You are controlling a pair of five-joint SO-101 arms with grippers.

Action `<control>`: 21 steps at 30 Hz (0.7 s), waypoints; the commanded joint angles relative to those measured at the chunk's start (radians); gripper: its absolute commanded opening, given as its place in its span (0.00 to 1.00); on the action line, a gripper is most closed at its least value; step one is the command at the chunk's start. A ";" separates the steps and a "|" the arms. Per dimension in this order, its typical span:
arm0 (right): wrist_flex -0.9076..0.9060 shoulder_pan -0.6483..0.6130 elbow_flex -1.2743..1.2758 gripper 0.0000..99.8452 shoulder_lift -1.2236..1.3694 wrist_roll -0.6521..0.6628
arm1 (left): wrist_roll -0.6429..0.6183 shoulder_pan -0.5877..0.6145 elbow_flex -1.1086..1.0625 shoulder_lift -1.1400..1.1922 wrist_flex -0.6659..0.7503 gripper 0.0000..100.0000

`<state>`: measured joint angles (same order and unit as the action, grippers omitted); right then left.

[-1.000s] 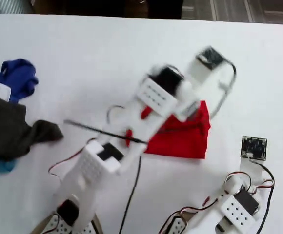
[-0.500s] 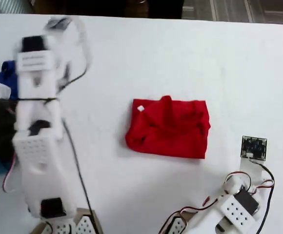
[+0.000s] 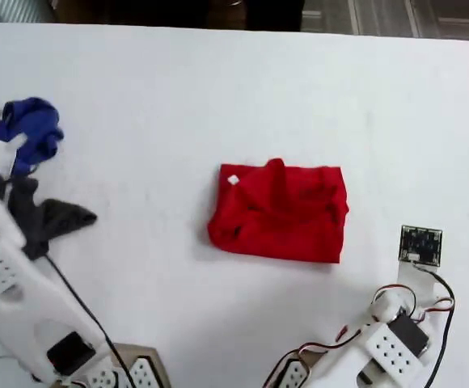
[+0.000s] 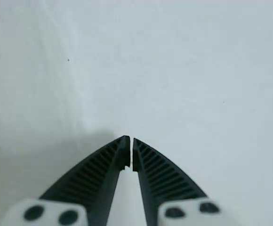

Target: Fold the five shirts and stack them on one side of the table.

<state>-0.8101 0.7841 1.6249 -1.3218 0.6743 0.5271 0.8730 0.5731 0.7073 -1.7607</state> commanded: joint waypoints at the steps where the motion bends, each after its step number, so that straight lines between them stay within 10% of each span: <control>1: 0.008 -0.004 -0.006 0.02 -0.016 -0.002 | 0.037 0.106 0.059 -0.008 0.051 0.03; 9: -0.077 -0.157 -0.075 0.02 -0.010 -0.006 | 0.018 0.222 0.073 -0.020 0.140 0.03; 21: -0.337 -0.627 -0.738 0.10 0.378 -0.207 | -0.091 0.018 0.246 -0.272 -0.029 0.05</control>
<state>-1.1370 0.2133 1.0909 -1.1439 0.4826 0.4427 0.9467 0.7710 0.6061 -1.7699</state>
